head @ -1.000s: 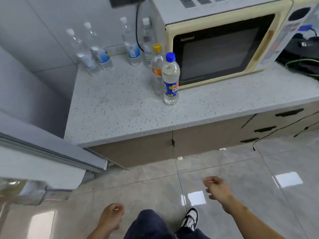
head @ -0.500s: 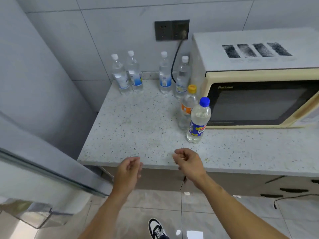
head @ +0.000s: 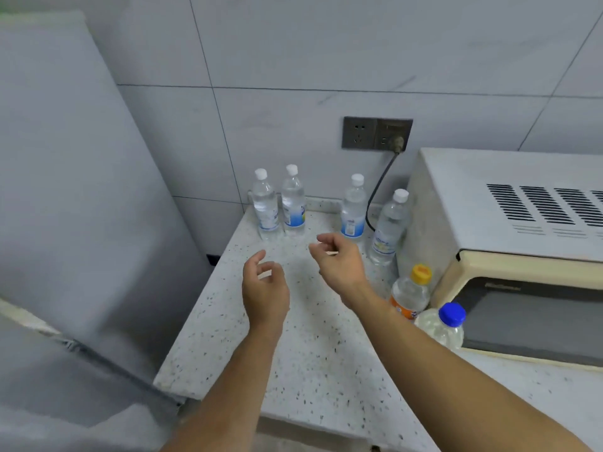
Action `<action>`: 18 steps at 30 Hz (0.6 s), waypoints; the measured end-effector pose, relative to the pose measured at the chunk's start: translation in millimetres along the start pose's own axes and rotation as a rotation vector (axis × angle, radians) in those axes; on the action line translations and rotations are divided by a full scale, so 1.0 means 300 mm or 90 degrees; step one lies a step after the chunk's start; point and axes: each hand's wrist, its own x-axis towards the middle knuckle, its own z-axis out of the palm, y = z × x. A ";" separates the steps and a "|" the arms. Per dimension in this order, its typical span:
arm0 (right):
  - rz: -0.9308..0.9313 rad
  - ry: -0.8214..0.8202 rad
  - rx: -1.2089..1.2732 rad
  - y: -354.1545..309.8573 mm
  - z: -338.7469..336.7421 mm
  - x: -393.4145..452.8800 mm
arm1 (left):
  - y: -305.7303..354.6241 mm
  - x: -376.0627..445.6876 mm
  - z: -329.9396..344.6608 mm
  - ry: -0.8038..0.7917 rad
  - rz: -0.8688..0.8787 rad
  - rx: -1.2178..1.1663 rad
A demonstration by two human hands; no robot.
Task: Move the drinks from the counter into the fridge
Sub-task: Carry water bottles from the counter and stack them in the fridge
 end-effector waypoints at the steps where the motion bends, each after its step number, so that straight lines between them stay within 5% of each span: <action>1: -0.002 0.008 -0.012 -0.016 0.019 0.058 | 0.010 0.041 0.025 0.021 -0.004 0.003; 6: -0.052 0.024 -0.108 -0.084 0.105 0.337 | 0.076 0.266 0.110 0.074 0.006 0.109; 18: -0.191 -0.133 -0.485 -0.186 0.218 0.833 | 0.218 0.781 0.224 -0.081 0.245 0.551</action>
